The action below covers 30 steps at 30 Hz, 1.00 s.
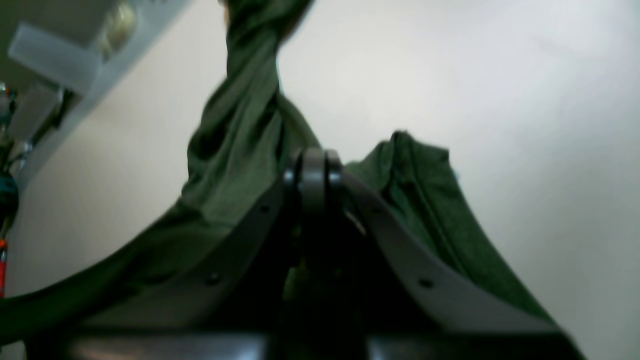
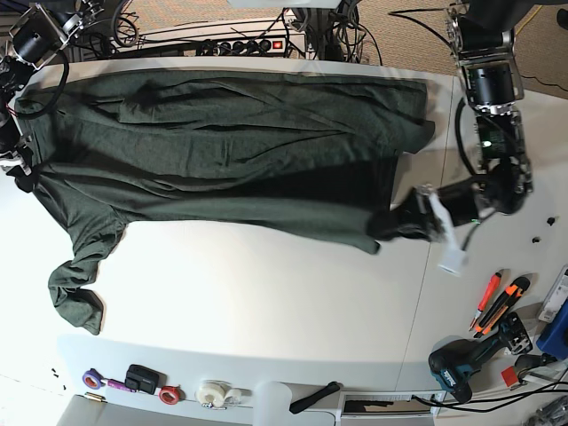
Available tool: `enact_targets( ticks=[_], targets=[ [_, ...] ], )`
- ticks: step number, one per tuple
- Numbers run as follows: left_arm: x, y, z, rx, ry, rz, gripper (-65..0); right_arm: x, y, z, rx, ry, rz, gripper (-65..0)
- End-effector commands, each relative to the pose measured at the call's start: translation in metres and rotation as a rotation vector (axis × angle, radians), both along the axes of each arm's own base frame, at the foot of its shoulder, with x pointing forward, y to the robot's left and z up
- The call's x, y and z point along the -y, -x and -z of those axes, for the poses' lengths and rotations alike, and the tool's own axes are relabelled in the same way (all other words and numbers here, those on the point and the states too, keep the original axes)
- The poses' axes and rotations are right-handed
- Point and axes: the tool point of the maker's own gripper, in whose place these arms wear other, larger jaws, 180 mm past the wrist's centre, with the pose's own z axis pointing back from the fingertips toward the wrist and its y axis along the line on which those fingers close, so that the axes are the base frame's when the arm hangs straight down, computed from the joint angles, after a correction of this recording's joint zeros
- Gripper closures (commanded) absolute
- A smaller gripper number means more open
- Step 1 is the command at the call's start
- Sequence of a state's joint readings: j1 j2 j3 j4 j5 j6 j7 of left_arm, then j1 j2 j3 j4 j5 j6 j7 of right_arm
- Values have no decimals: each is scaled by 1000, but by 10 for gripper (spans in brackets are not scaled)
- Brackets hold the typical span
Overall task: Layout the t-shirt on the table in an organized manner, then fold the t-shirt properly
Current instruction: 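Fold the lifted hem side over onto the collar side with both grippers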
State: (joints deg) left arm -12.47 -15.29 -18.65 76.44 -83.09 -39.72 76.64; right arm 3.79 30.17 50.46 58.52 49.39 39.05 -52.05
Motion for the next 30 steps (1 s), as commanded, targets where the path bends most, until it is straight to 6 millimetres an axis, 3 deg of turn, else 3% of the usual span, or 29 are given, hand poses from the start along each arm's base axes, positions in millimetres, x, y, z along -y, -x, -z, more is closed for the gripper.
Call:
enact_targets(
  ticks=[1,6,20,30],
  targets=[
    [-10,-11,-24,74,32,-37,0,11,-7,-28,72,51,2,0],
    [-23,-11,-23,70,28,-72,0,13,-8,-29,77,57,6,0],
    [-22,27,21,-63,14,-61,0,14,14,2,-95,109,-15,0],
    [-28,22,32,-68,-34,-114,0,17,18,9,-141,136,-16,0]
  ],
)
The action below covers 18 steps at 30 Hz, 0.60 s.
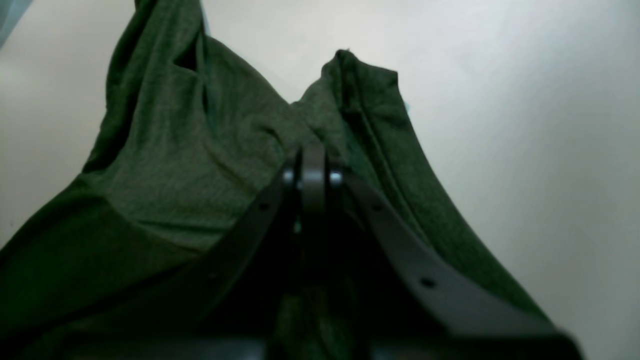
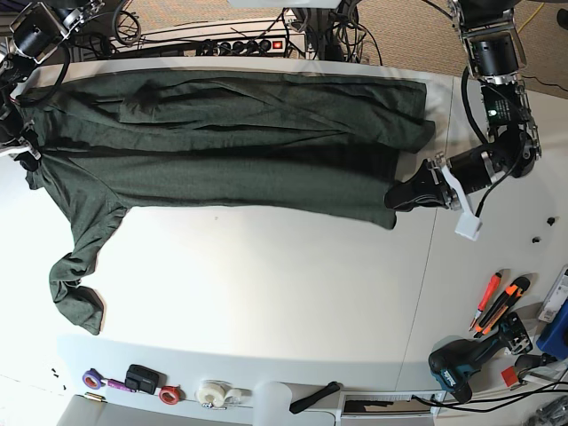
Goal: Layout the t-shirt on the table in an organized manner, then fold the t-shirt properly
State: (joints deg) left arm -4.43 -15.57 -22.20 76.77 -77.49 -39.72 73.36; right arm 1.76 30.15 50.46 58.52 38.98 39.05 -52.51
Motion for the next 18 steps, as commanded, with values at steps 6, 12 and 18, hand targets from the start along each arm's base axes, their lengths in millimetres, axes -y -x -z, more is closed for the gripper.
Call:
enact_targets(
  ticks=[6,12,18],
  targets=[
    [-7,-12,-17,64,13,-31,-256,10,-8,-23,47,43,-13,-222],
    [-27,-31,-42,146,53,-114,-256,15,-20,-47,180,36,15,-221],
    [-49,-47,-63,207,16,-144,-256,16,-39,-71,289,16,31,-221]
  ],
)
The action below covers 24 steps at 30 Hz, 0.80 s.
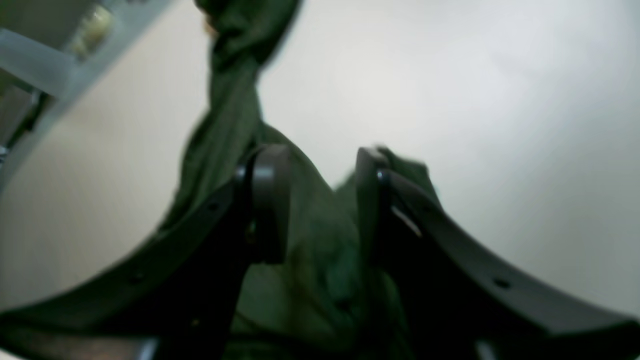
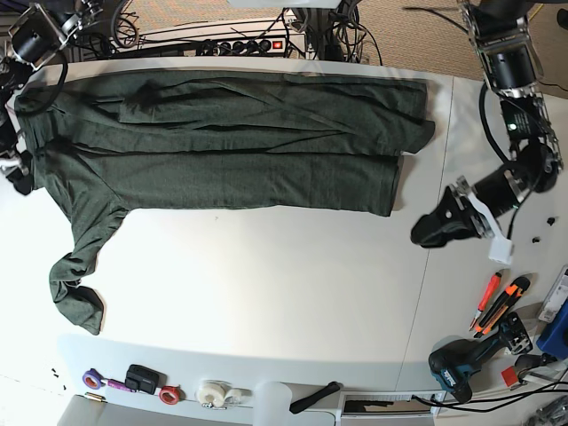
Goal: Layout the t-shirt on the table in an organized manner, then fold the t-shirt properly
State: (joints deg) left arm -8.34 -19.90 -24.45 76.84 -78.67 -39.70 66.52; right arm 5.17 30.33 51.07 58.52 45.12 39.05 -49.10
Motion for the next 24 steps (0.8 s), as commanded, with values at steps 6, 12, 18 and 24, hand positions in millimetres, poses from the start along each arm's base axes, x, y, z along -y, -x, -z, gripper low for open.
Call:
enact_targets(
  ticks=[6,12,18,24],
  targets=[
    [-10,-10,-23,69,-2,-15,-255,8,-33,-51,147,51,2,-221],
    [-10,-11,-24,72,-2,-15,-255,2,-60,-45,98,171,-24,-221],
    [-10,-12,-25,75,-3,-15,-255,-33,-94,-18,23,231,-143,-221],
    [-10,-12,-23,70,-13,-15,-255,-51,-114,22,-70,203,-135,-262]
  ],
)
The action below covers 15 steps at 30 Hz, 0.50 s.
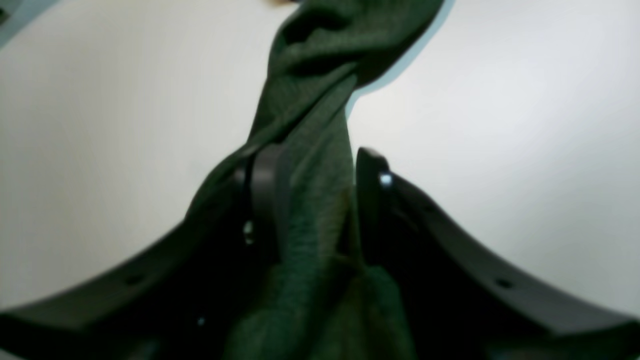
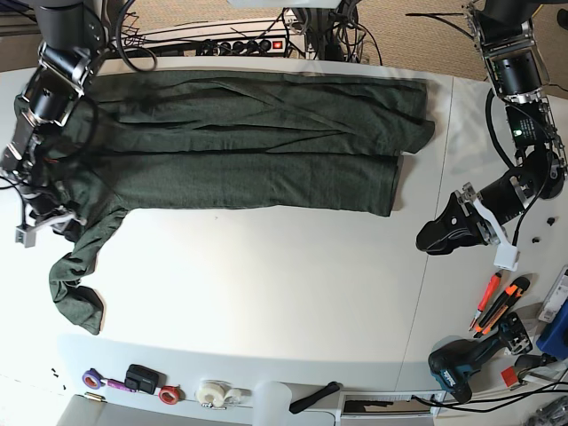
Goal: Layout the t-shirt on the table in an organized manner, then fold the t-shirt properly
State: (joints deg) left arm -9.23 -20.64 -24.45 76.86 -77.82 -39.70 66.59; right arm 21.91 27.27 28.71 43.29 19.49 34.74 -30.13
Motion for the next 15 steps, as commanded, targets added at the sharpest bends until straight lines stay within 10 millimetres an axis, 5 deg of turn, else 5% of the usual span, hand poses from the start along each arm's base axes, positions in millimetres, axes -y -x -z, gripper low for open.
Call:
enact_targets(
  ticks=[1,15],
  targets=[
    [-5,-8,-20,61,14,-13,-255,13,-14,-25,76,17,26,-300],
    [-6,-7,-15,50,-11,-14,-255,18,-22,0,43,-3,123,-326]
  ],
)
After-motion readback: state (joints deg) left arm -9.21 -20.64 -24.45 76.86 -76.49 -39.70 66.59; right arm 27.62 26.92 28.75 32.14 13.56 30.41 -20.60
